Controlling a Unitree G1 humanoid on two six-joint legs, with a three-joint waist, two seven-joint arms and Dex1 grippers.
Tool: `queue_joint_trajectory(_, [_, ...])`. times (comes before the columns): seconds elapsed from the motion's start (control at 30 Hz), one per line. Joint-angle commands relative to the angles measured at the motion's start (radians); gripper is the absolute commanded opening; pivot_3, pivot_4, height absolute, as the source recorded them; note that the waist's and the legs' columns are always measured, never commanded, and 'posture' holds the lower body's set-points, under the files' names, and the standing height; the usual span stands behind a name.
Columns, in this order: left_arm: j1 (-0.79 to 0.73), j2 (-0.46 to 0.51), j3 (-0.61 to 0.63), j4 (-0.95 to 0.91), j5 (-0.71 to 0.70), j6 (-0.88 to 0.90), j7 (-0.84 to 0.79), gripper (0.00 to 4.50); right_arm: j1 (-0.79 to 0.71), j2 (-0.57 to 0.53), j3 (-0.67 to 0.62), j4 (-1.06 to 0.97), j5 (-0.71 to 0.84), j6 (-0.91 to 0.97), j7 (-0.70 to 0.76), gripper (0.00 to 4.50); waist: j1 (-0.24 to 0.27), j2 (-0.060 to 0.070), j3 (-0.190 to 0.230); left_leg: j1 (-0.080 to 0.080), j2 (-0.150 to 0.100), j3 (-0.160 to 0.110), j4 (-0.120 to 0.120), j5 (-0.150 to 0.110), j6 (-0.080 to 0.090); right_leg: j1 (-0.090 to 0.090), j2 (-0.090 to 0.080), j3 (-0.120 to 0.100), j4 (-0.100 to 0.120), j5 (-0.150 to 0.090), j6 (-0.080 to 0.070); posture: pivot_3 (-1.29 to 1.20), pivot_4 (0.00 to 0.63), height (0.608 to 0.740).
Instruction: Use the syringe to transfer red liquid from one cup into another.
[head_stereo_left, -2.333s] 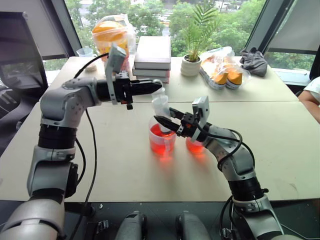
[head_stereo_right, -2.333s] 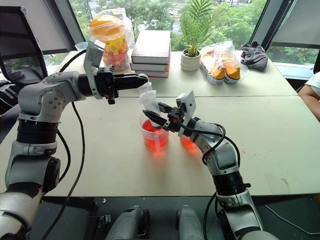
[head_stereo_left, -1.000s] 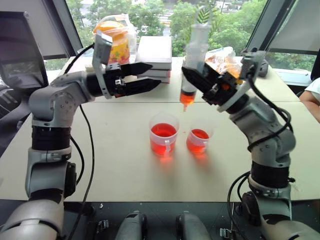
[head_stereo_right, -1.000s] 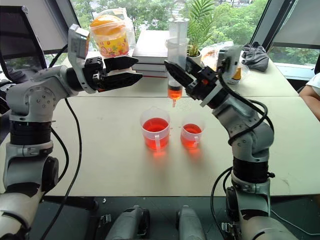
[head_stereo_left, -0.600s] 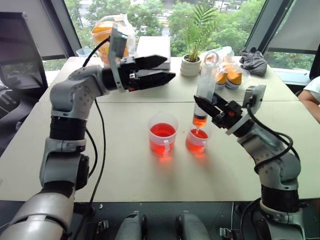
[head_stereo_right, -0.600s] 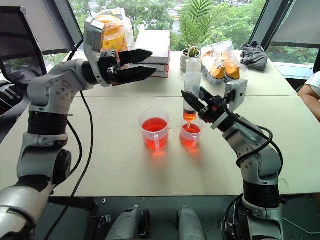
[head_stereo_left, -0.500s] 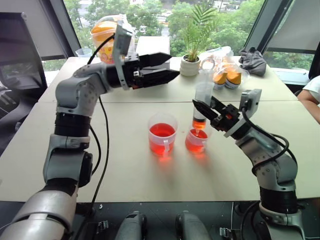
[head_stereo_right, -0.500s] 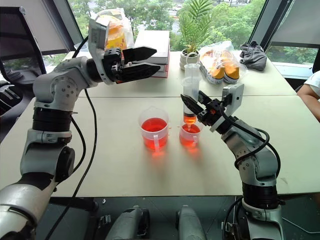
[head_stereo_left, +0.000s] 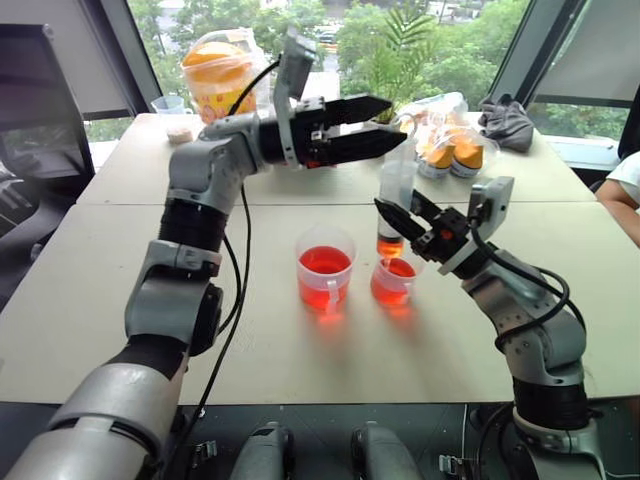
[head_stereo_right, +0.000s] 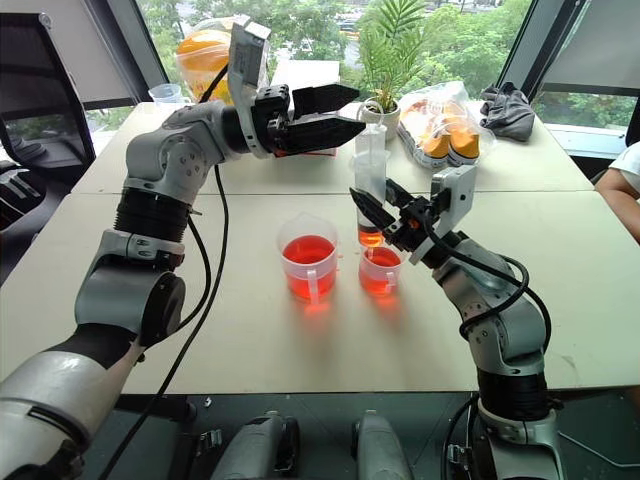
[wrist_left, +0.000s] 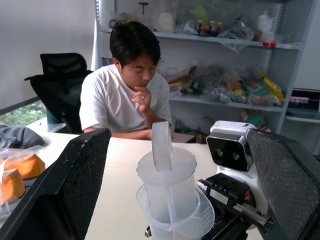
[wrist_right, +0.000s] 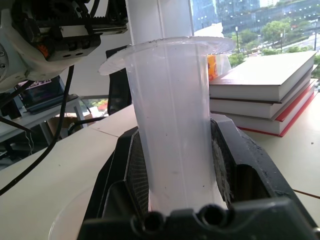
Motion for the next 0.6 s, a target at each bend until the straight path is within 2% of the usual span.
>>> queue_joint_trajectory(0.03, [-0.045,-0.014,0.009,0.001,0.009,-0.021,-0.011,3.67,-0.013,-0.013,-0.004,-0.067,0.005,-0.010,-0.002,1.37,0.002,0.000,0.000,0.000,0.000,0.000,0.000,0.000,0.000,0.000,0.000,0.000,0.000,0.000,0.000,0.00,0.150,0.740])
queue_joint_trajectory(0.27, [-0.049,-0.040,0.012,0.020,0.021,-0.026,-0.025,0.20,0.015,-0.020,-0.004,-0.095,0.007,-0.004,-0.011,1.37,0.001,0.000,0.000,0.000,0.000,0.000,0.000,0.000,0.000,0.000,0.000,0.000,0.000,0.000,0.000,0.00,0.150,0.740])
queue_joint_trajectory(0.3, [-0.047,-0.042,0.012,0.020,0.023,-0.026,-0.026,0.09,0.018,-0.020,-0.003,-0.098,0.007,-0.004,-0.012,1.37,0.001,0.000,0.000,0.000,0.000,0.000,0.000,0.000,0.000,0.000,0.000,0.000,0.000,0.000,0.000,0.00,0.150,0.740])
queue_joint_trajectory(0.6, [-0.010,-0.045,-0.023,-0.006,0.060,-0.037,-0.043,0.09,0.020,-0.045,-0.044,-0.138,0.033,0.022,-0.035,1.37,0.001,0.000,0.000,0.000,0.000,0.000,0.000,0.000,0.000,0.000,0.000,0.000,0.000,0.000,0.000,0.00,0.150,0.740])
